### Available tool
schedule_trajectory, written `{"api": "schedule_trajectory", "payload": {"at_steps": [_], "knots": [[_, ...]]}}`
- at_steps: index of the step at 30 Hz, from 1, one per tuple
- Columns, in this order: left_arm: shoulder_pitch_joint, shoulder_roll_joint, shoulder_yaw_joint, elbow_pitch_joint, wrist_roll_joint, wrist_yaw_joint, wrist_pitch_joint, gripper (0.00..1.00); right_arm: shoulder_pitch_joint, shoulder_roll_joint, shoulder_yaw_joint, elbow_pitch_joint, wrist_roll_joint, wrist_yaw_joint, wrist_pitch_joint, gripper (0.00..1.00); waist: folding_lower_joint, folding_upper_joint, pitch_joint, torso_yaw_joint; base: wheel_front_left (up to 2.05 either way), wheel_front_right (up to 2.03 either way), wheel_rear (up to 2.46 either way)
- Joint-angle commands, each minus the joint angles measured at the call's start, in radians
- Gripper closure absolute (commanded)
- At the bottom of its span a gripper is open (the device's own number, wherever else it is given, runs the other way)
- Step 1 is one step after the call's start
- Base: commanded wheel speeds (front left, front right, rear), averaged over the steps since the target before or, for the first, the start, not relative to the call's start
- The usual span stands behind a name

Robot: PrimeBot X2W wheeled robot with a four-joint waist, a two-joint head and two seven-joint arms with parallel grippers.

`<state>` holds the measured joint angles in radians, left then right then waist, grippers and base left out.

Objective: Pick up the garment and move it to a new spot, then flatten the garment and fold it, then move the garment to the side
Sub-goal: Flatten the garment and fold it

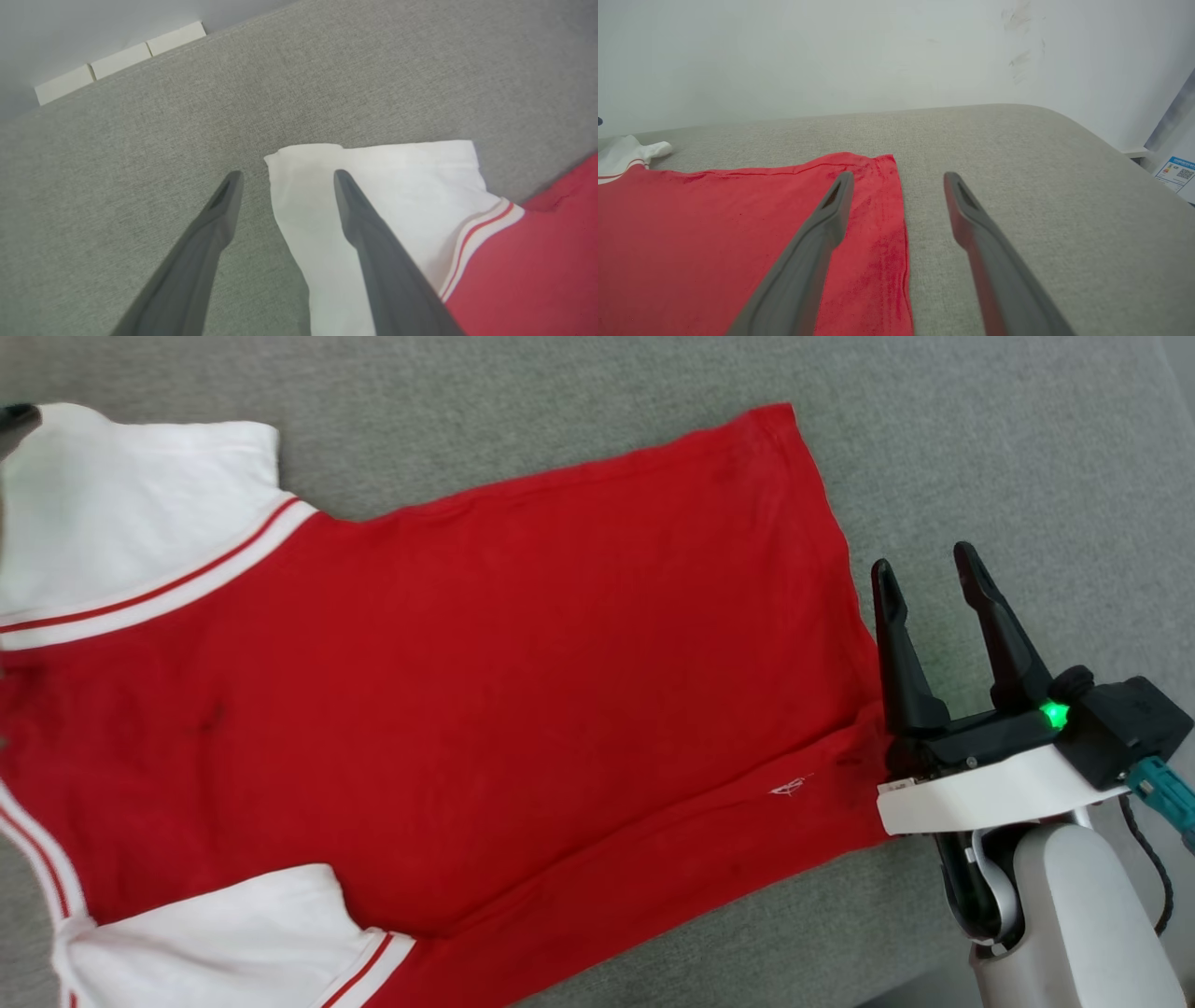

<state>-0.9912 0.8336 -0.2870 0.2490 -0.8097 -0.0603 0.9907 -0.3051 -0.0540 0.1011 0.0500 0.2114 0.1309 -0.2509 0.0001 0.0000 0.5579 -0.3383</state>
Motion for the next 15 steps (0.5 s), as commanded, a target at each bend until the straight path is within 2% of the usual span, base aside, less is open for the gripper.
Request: {"api": "schedule_trajectory", "payload": {"at_steps": [1, 6, 13, 14, 15], "knots": [[-0.016, 0.014, -0.003, 0.007, -0.001, 0.006, 0.027, 0.00, -0.017, 0.005, 0.005, 0.005, 0.005, 0.000, -0.007, 0.00, -0.0001, 0.0000, 0.034, -0.031, 0.00, 0.00, 0.00], [-0.027, 0.038, -0.003, 0.040, -0.004, 0.026, 0.080, 0.00, -0.024, 0.005, 0.015, 0.021, 0.023, 0.000, -0.012, 0.00, -0.0001, 0.0000, 0.064, -0.054, 0.00, 0.00, 0.00], [0.016, 0.043, -0.045, 0.081, -0.017, -0.004, 0.134, 0.00, -0.024, 0.005, 0.007, 0.037, 0.031, 0.000, -0.014, 0.00, -0.0001, 0.0000, 0.079, -0.060, 0.00, 0.00, 0.00], [0.024, 0.042, -0.050, 0.084, -0.024, -0.010, 0.142, 0.28, -0.025, 0.006, 0.006, 0.039, 0.031, 0.000, -0.015, 0.00, -0.0001, 0.0000, 0.079, -0.058, 0.00, 0.00, 0.00], [0.029, 0.040, -0.051, 0.083, -0.027, -0.013, 0.142, 0.74, -0.026, 0.006, 0.004, 0.039, 0.030, 0.000, -0.015, 0.00, -0.0001, 0.0000, 0.079, -0.057, 0.00, 0.00, 0.00]]}}
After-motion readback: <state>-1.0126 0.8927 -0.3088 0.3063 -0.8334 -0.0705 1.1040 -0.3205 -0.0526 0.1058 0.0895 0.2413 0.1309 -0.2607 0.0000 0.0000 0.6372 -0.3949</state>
